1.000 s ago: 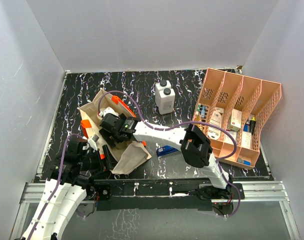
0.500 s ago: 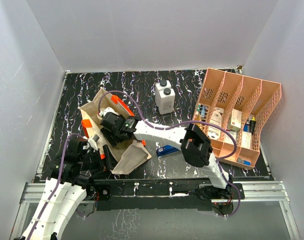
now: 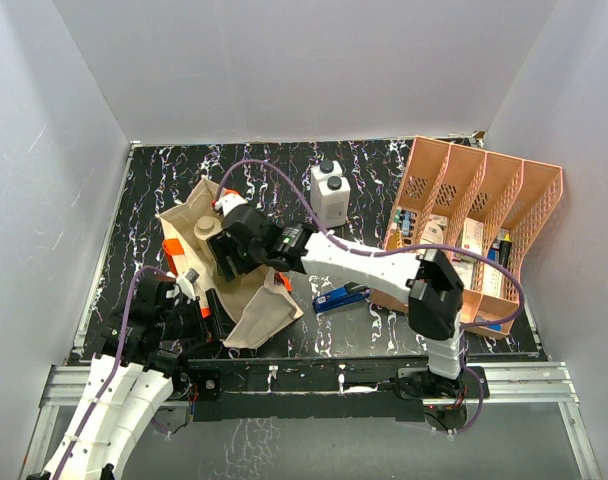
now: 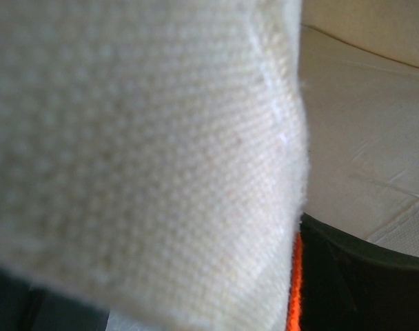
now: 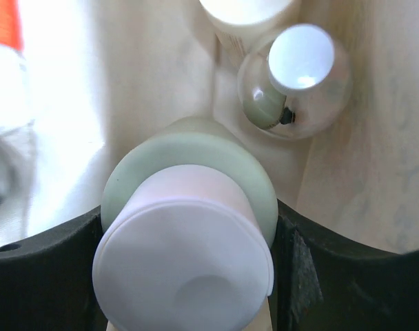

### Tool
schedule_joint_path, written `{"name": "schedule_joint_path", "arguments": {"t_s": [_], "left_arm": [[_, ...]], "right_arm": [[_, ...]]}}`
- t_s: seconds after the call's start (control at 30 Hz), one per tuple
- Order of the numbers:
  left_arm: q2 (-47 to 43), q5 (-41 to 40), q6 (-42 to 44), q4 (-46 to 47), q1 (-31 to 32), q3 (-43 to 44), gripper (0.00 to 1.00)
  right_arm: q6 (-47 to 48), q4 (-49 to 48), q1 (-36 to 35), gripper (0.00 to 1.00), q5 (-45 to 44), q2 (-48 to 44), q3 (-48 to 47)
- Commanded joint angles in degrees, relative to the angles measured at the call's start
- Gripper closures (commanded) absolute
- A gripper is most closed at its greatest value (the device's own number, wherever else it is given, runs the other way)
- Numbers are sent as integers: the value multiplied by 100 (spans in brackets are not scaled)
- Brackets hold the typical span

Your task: Take the personal care products out of the canvas bag

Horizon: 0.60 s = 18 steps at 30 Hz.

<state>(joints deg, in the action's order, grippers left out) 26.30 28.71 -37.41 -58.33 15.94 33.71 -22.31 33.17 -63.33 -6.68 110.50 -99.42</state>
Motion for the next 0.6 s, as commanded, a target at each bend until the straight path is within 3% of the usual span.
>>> {"name": "schedule_joint_path", "arguments": {"t_s": [0.0, 0.57], "left_arm": [[75, 108, 108, -268, 14, 148, 18], [206, 69, 145, -250, 14, 258, 18]], "right_arm": [[-573, -1430, 344, 92, 664, -951, 206], [-1625, -2886, 1040, 92, 1878, -2343, 1225]]}}
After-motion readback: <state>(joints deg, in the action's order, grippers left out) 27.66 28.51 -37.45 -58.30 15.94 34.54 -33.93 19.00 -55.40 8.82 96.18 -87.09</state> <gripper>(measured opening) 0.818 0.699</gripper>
